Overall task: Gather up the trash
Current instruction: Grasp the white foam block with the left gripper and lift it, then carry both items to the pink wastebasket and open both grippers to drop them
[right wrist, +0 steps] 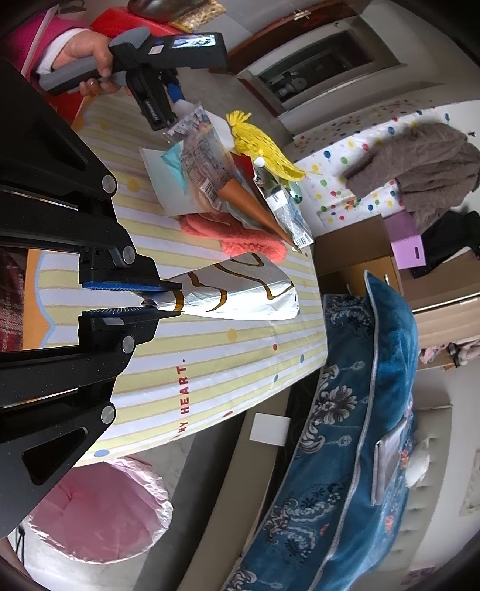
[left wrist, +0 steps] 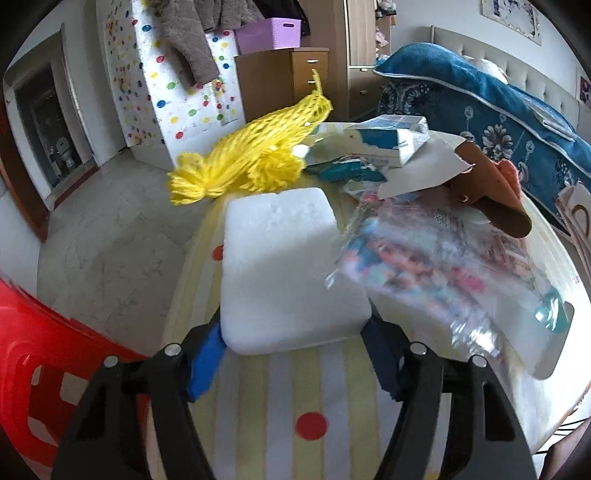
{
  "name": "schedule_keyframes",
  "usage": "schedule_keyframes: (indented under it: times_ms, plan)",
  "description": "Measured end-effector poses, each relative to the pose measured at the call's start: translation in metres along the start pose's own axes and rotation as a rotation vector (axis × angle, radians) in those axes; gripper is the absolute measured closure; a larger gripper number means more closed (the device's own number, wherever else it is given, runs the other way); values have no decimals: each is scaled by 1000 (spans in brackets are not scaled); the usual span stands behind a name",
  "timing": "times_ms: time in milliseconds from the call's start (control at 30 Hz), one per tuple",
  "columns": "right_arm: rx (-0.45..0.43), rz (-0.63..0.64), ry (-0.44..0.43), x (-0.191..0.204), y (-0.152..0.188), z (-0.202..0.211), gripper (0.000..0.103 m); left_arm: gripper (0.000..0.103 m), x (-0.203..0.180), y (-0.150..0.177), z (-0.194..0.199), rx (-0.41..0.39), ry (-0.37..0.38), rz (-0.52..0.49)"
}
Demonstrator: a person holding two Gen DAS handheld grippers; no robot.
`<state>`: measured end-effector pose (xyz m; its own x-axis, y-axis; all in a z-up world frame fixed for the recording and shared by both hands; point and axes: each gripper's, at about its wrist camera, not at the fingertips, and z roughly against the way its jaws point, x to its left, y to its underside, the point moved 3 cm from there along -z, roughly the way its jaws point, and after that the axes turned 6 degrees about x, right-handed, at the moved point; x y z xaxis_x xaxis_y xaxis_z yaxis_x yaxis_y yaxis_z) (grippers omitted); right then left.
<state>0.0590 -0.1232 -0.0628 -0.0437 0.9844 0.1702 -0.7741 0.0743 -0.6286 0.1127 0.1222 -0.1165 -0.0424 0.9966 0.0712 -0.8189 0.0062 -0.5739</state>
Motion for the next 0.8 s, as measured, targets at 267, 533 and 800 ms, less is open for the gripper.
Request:
schedule_keyframes:
  times_ms: [267,533,800]
  plan:
    - [1,-4,1,-3,11,10,96,38,51,25,36,-33,-25,61]
    - [-3,-12,-3,-8,26,22,96,38,49,30,100,-163,30,39]
    - [-48,-80,43,-46,40,53,96,38,-50,11,137,-260,203,-146]
